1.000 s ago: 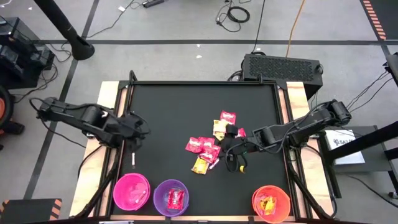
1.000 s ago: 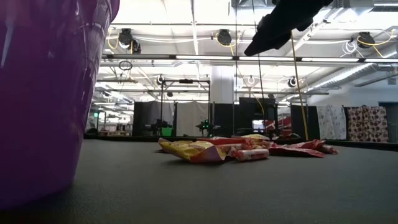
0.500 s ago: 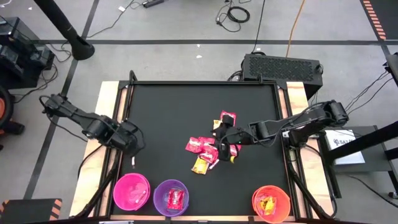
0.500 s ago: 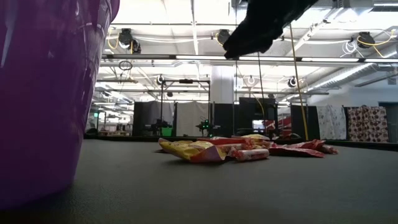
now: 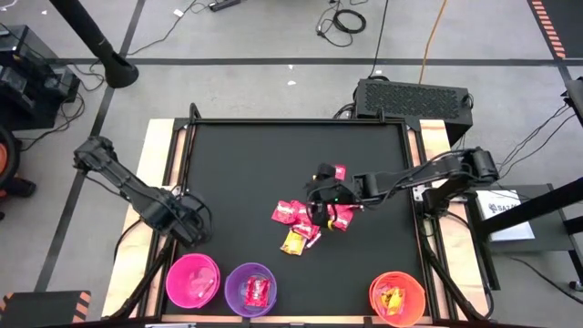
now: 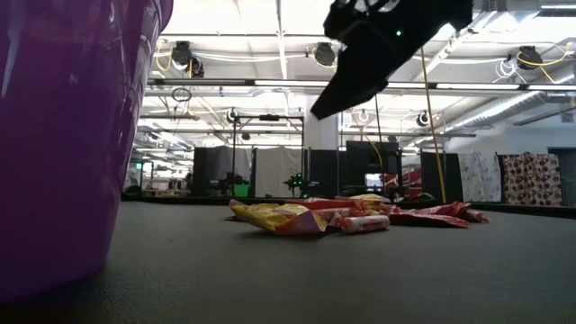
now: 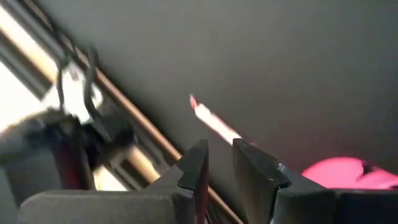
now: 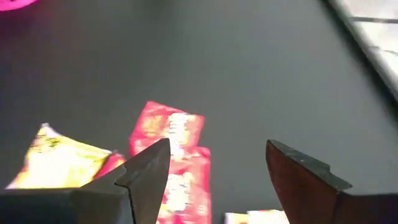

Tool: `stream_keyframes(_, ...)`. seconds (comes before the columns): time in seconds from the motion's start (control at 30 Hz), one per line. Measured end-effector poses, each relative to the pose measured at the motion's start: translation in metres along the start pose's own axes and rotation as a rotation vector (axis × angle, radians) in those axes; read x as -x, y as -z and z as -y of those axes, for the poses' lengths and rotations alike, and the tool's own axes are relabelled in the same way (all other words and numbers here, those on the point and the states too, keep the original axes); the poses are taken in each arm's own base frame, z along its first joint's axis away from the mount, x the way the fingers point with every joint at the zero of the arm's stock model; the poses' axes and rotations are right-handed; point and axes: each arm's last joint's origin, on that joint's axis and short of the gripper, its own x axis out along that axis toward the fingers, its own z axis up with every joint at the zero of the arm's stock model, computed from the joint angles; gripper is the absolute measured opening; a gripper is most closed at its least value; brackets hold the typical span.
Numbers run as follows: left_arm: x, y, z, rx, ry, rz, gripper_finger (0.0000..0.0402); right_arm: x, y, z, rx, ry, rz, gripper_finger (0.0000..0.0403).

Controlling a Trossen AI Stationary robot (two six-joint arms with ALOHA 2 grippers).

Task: Sort candy by brand, put in halloween buckets
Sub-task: Put the orange candy into the pink bucket

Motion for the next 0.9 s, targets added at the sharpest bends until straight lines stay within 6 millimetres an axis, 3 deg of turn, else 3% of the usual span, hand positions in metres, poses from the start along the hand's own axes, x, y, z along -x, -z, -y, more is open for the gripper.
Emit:
stream_keyframes(0.17,-0.003,0.009,0.007,0.129,-0.019,-0.114,0.008,-0.025,-0.006,-0.002,0.153,-0.036,0.125,0.0255)
stream_keyframes(0.3,-0.004,0.012,0.009,0.204,-0.022,-0.1,0.008,-0.037,-0.011,0.001,0.238,-0.007,0.222,0.0255)
stream_keyframes(0.43,-0.017,0.013,0.007,0.237,-0.048,-0.069,0.008,-0.041,-0.012,0.007,0.328,-0.006,0.243,0.0255)
stream_keyframes(0.67,-0.059,0.011,0.003,0.369,-0.096,-0.077,0.008,-0.044,-0.014,0.027,0.406,0.035,0.247,0.0255)
stream_keyframes(0.9,-0.069,0.002,0.003,0.45,-0.082,-0.075,0.0085,-0.044,-0.022,0.042,0.383,0.058,0.271,0.0255)
